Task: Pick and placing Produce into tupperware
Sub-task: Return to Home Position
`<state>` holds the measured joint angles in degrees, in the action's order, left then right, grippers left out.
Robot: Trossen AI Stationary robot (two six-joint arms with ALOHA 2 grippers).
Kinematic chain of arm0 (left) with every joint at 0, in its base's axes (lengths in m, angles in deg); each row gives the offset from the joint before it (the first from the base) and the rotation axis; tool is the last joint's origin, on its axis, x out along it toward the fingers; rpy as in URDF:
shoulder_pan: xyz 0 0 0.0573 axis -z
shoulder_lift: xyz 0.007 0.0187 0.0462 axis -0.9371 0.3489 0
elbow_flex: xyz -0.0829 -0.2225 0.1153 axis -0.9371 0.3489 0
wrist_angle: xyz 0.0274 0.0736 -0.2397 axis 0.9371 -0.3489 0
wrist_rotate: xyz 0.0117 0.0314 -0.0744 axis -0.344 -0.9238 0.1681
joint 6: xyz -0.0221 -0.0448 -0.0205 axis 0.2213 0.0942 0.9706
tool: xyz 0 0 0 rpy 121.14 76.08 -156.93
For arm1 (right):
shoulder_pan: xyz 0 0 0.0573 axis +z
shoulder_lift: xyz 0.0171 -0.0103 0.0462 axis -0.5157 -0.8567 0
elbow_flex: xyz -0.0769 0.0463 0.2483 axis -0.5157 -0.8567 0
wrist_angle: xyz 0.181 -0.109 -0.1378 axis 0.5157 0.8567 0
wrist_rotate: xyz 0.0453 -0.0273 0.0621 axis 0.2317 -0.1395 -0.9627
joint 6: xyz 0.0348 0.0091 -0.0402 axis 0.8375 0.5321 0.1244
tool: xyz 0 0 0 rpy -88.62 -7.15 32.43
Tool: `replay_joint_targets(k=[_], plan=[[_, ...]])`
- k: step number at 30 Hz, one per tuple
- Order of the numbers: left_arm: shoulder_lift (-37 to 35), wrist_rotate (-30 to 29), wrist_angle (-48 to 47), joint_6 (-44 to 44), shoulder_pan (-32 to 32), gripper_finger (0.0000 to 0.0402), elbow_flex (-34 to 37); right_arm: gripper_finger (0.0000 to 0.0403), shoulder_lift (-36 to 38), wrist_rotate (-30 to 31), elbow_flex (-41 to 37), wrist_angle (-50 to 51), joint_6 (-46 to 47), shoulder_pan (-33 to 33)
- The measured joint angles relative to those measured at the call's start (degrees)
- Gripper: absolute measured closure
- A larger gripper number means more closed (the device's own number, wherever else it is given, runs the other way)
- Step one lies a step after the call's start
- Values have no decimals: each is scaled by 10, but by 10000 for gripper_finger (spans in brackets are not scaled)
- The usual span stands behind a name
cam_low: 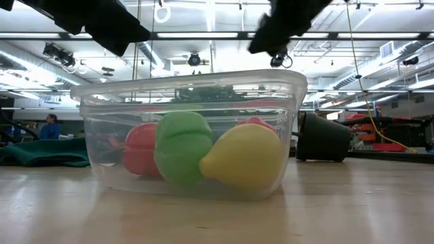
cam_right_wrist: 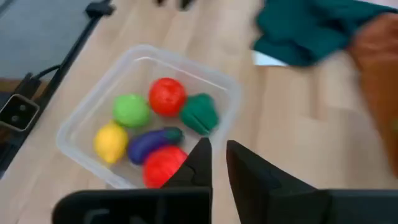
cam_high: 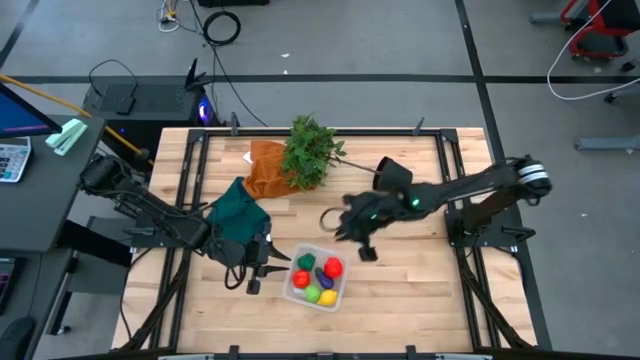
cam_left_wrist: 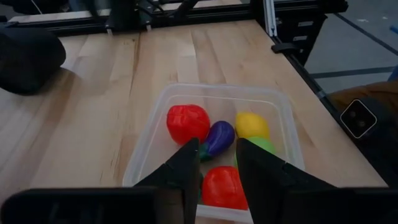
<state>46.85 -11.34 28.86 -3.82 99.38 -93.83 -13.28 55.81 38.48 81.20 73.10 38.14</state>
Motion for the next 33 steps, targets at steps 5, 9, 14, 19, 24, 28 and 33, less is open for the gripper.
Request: replay_joint_targets(k=[5, 9, 14, 19, 24, 28, 33], plan=[[0, 0, 1, 0, 0, 289, 0, 395, 131, 41, -110, -14, 41, -35], [0, -1, 2, -2, -1, 288, 0, 397, 240, 44, -213, -77, 83, -54], [0, -5, 3, -2, -8, 294, 0, 402, 357, 43, -317, -126, 120, -53], [0, -6, 3, 0, -16, 294, 0, 402, 454, 34, -386, -172, 129, -33], [0, -5, 3, 0, -21, 294, 0, 402, 526, 33, -446, -235, 126, -16], [0, -5, 4, 4, -21, 294, 0, 403, 571, 42, -477, -244, 125, -17], [0, -5, 3, 4, -21, 294, 0, 403, 617, 45, -498, -246, 126, -17]])
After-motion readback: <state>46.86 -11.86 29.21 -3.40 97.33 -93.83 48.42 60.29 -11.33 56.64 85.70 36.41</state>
